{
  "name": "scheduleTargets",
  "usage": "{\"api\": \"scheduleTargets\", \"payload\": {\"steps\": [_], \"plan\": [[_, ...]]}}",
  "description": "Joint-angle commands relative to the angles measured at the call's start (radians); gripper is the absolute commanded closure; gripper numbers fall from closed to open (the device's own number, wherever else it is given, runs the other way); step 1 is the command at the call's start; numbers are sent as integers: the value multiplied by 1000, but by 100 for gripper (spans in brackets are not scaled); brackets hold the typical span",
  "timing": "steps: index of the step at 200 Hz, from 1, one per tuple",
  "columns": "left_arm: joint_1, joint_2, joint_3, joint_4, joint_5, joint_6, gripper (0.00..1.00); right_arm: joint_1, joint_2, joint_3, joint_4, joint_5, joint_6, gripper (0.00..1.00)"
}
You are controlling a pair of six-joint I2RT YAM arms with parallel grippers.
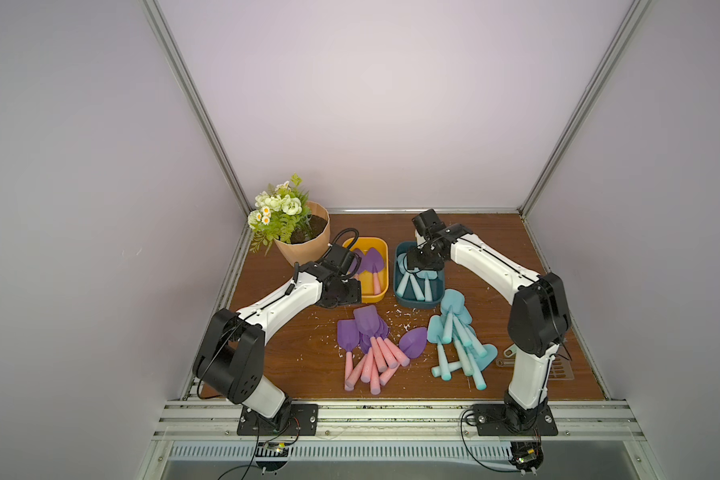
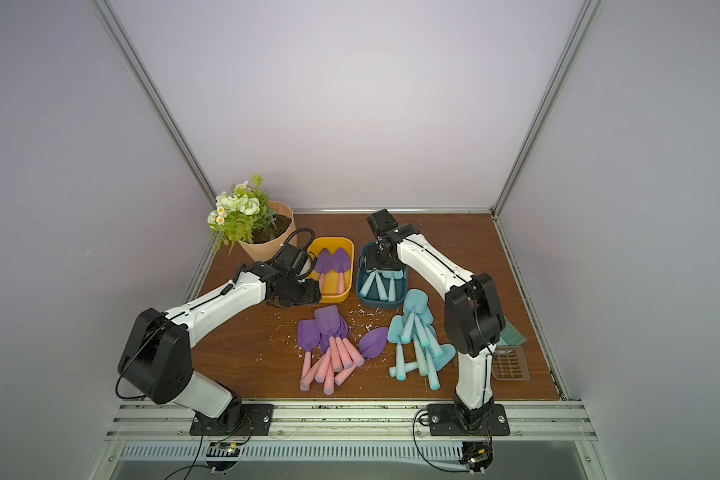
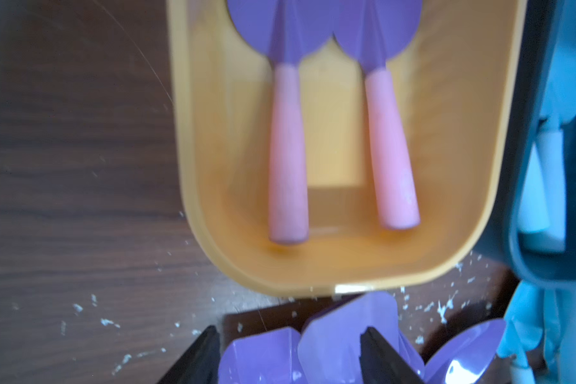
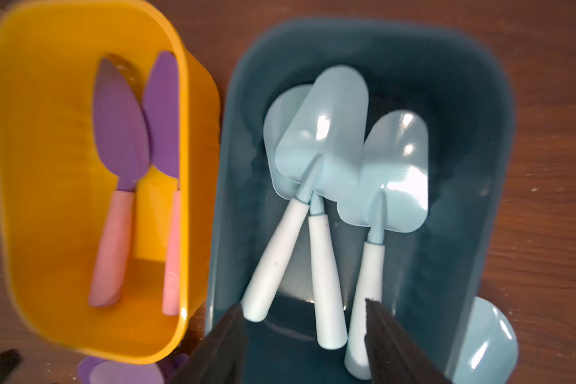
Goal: Sort the small shovels by color and place them into the storage box
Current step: Place the shovel in the storage box, then pick up the shovel from the center of the board.
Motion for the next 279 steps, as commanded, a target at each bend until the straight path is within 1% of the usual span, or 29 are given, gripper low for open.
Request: {"api": "scheduleTargets", "payload": {"steps": [1,39,58,100,153,179,221,235,253,269,279], "plan": [[-38,-57,-75,-38,34,-76,31,-4,-61,-36,-23,19,-30,39],[-41,-217,-240,-38,35,-214,31,-4,-112,-91,-24,21,-82,39],[-63,-259,-289,-37,33,-265,31,-4,-124,-115,-18,18,-104,39],[-161,-267,-328,-36,23,-358,31,-5,-127,-143,-9,-13,-134,39],[-254,-253,-366,-36,-35,-450,32,-5,-166,-188,18,-49,-137,39],[-285,-227,-377,-35,-60,-479,35,-8,-187,-197,22,-50,-138,39],[-301,-219,-427,-22,-54,-506,40,-10,-220,-222,33,-55,-137,39],[-306,-221,-447,-5,-47,-515,43,-12,-224,-227,36,-55,-135,39],[-311,-215,-457,20,-33,-514,50,-14,-223,-226,37,-56,-133,39],[-311,-202,-451,24,-22,-505,62,-13,-219,-221,36,-62,-132,39],[-312,-200,-449,24,-20,-504,74,-15,-217,-216,35,-62,-131,39]]}}
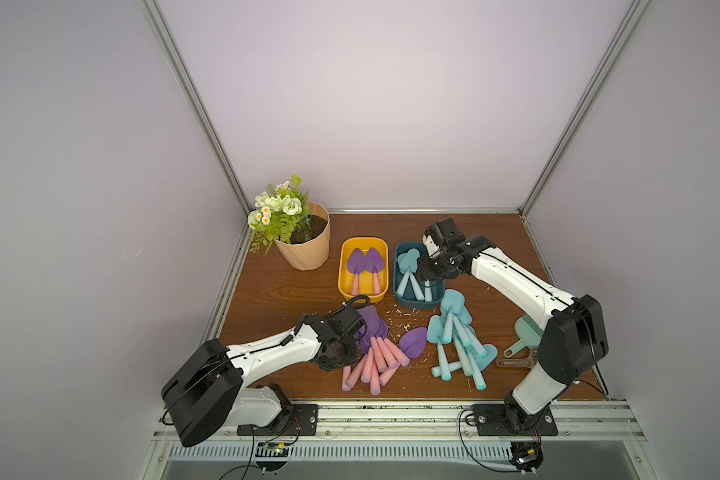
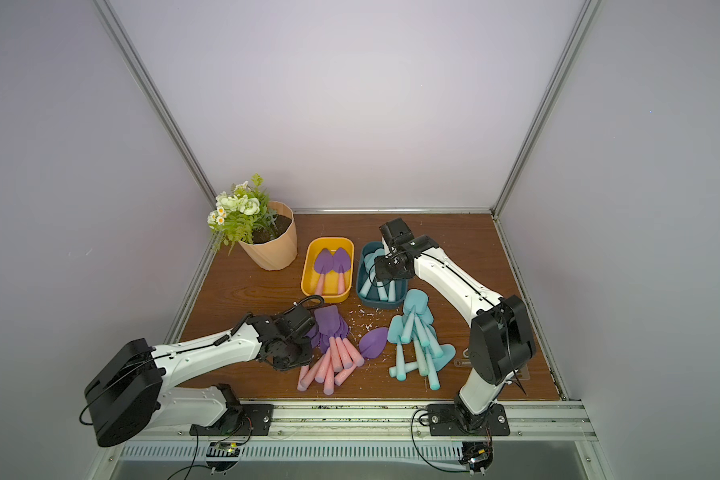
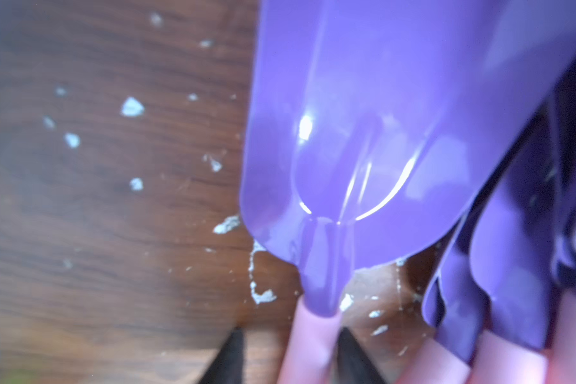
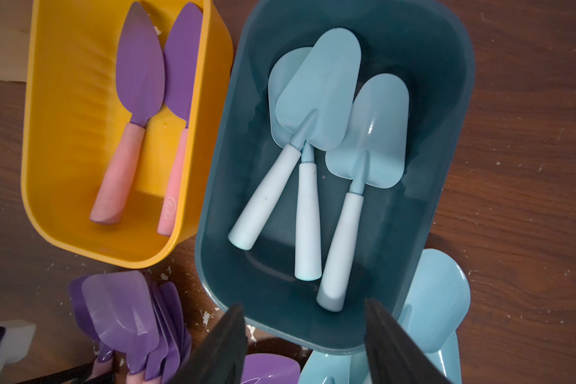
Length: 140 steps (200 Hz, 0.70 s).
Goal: Sort the small shovels by color and place them into the storage box
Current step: Pick up the shovel from the center of the board.
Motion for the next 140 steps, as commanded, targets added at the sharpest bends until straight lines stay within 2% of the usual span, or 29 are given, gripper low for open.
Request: {"api": "scheduleTargets", "payload": {"steps": [1,12,22,57,93,113,140], "plan": [[-12,24,-18,9,3,-17,75,-5,-22,9,0,-21,-7,39],[-12,21,-15,9,-2,-16,90,-5,-21,13,-2,-18,-7,39],[-12,11,-11,2,-18,-22,98,-5,-22,14,-5,-12,-8,39],[-12,-54,53,-135,-149,-54,99,-5,-23,13,-9,10,-8,39],[-11,-73,212,-242,-298,-27,99,-6,-5,46,-19,24,-5,39],[35,-24,348,-243,-313,98,99,-6,8,67,-21,33,3,39],[166,82,538,-241,-301,297,99,-6,15,96,-37,47,22,39]]}}
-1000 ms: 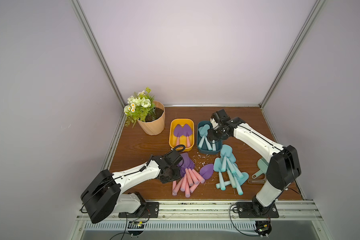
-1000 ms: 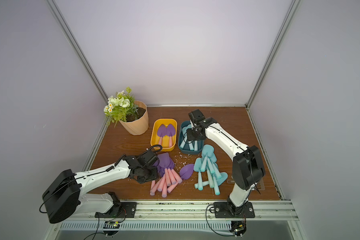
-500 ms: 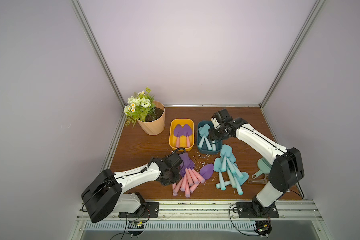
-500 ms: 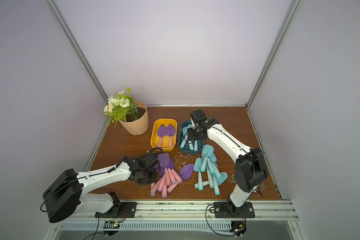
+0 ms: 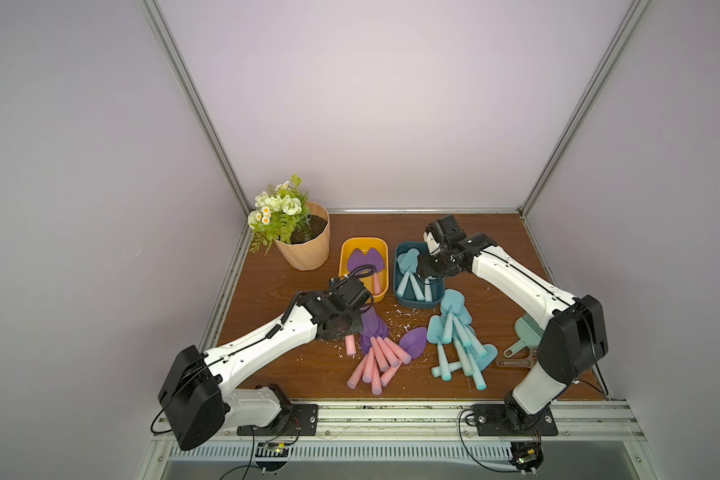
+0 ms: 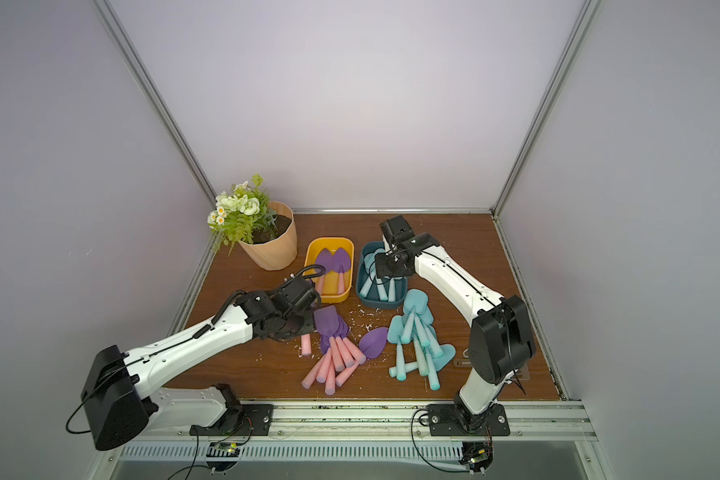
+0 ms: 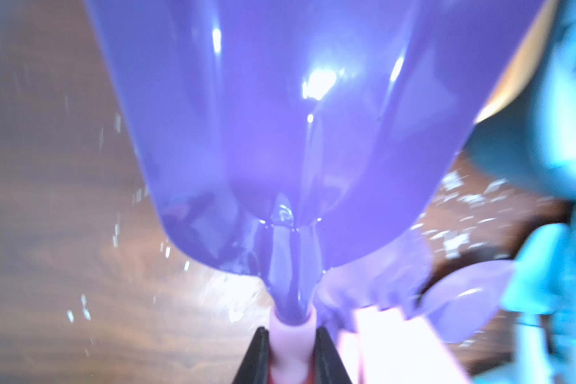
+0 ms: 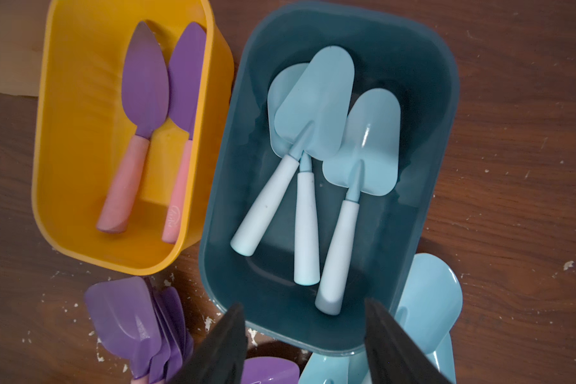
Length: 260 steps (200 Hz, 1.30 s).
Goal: Sort the small shovels by color and place them into the storage box
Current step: Pick up the shovel from the center of the board, then place the shovel in the storage box.
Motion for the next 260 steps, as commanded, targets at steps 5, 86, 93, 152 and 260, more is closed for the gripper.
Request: {"api": "scheduleTargets", "payload": {"steps": [5,86,93,152,260], "plan": [[124,100,174,-39,-60,223,99,-3,3,52,-28,35,22,39],[276,647,736,-38,74,526,99,-3,-95,-35,-61,85,112,40],[281,673,745,-39,92,530,99,-4,-103,-39,-66,86,115,40],[291,756,732,-14,163,529,99,-3,-152,-99,-79,122,166,40],[292,780,633,40,203,490,88,-4,-175,-112,-92,142,173,40]]}}
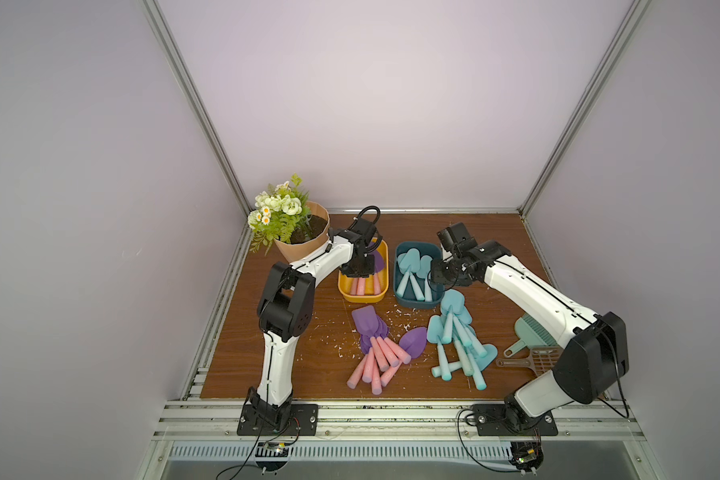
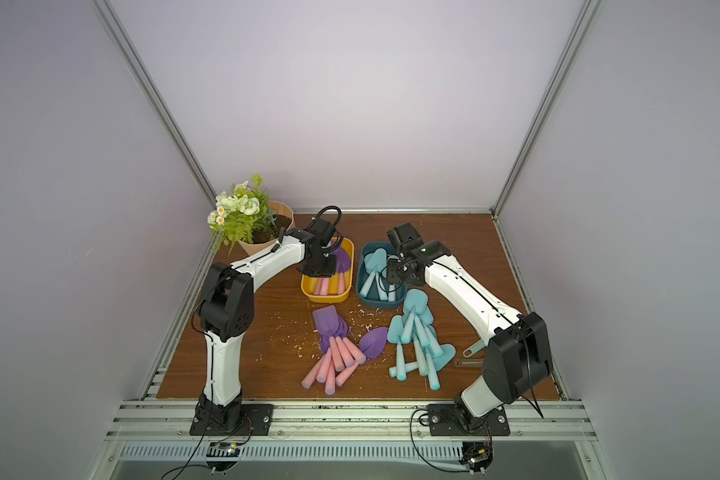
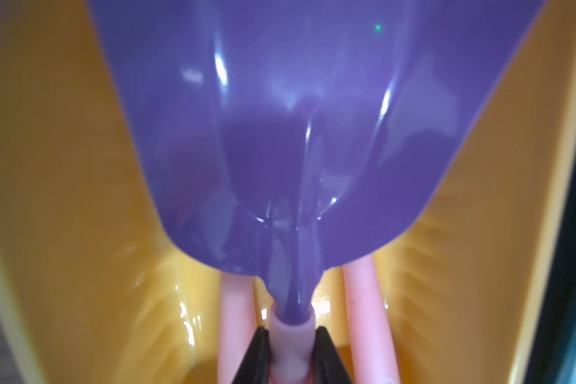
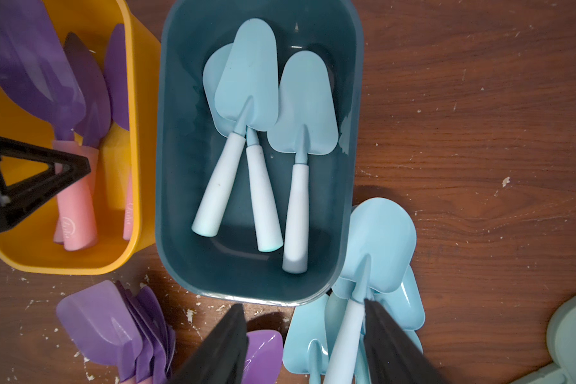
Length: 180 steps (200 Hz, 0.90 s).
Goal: Sort the small shovels by color and place them into the storage box
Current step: Place the shovel in the storage box, then pick up the shovel from the center of the board.
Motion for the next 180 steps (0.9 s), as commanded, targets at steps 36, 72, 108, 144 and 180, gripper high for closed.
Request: {"api": "scheduleTargets", "payload": {"steps": [36,72,108,144,180], "plan": [[10,15,-7,21,25,-21,73,-3,-49,-8,-21,22,14,40],[10,-2,-9,23,36,-31,53,-3,-51,-18,-20,19,-2,39],[9,-78,-11,68,74,-49,48,-3,-55,-83,-14,22,-16,39],[-14,-156,-14,85,35,-35,45,-3,-88,-191,-13,4,24,40],[-33,-222,-64,115,1,-53,44,-3,-135,-329,10,-82,64,48]]}}
